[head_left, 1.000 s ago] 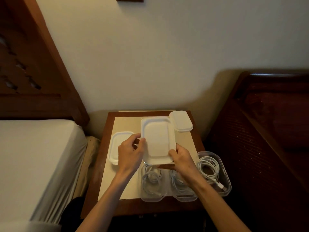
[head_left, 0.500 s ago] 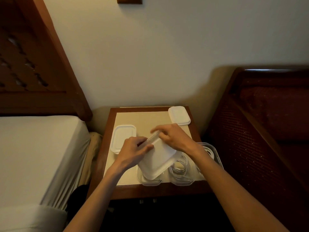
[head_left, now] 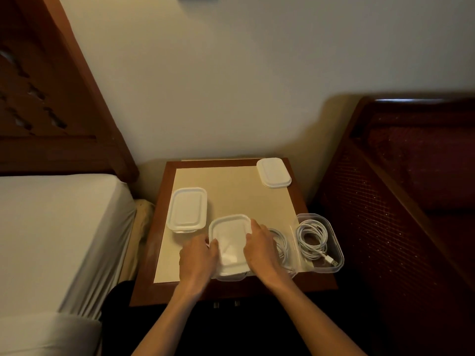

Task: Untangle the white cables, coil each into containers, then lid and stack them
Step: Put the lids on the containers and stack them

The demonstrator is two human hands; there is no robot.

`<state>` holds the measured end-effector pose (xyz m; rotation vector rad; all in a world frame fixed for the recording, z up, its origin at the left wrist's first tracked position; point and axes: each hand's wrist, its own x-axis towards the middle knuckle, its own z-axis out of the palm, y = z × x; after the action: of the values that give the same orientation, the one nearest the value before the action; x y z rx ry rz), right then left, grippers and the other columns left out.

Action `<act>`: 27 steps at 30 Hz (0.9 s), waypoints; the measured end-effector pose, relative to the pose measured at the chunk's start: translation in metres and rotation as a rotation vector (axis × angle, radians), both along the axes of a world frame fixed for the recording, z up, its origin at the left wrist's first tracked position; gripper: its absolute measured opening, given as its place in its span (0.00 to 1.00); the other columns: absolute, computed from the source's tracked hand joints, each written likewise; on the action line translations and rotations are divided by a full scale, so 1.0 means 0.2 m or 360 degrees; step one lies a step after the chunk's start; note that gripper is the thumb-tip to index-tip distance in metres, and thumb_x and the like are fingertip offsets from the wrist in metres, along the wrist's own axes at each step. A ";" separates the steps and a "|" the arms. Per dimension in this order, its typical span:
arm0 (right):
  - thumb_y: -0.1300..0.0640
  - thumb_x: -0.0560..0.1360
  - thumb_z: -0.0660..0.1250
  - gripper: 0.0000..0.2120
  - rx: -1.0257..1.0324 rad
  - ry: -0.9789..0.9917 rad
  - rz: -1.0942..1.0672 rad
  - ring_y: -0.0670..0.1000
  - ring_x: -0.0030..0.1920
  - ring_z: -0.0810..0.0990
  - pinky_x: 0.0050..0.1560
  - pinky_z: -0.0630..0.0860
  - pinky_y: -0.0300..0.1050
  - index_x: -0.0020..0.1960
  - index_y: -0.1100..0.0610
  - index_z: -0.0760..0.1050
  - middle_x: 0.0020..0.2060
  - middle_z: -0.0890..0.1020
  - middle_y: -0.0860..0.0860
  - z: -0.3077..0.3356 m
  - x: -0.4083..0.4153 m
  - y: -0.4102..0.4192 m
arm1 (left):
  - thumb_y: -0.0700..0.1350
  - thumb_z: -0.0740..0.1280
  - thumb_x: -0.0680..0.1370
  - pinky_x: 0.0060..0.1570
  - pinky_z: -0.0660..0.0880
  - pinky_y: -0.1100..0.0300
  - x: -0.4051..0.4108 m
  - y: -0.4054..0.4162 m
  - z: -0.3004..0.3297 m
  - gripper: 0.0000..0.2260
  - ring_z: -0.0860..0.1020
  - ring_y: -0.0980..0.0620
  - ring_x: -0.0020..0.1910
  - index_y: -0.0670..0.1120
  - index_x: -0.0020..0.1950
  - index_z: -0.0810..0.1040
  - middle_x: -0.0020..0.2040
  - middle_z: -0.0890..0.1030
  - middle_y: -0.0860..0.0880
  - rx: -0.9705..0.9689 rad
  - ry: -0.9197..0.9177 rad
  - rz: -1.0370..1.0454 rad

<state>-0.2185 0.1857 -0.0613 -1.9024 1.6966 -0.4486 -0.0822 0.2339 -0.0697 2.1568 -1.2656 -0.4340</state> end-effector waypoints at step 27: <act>0.48 0.82 0.47 0.22 -0.0248 0.0443 0.0094 0.52 0.70 0.61 0.67 0.59 0.57 0.75 0.49 0.58 0.74 0.63 0.47 -0.22 0.00 0.00 | 0.42 0.62 0.81 0.45 0.74 0.59 0.05 0.01 -0.21 0.12 0.78 0.52 0.44 0.48 0.63 0.78 0.49 0.83 0.50 -0.0233 0.0031 -0.0104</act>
<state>-0.2190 0.1847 -0.1061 -2.2069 1.8180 -0.3116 -0.0729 0.2367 -0.1119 1.9893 -1.3185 -0.3759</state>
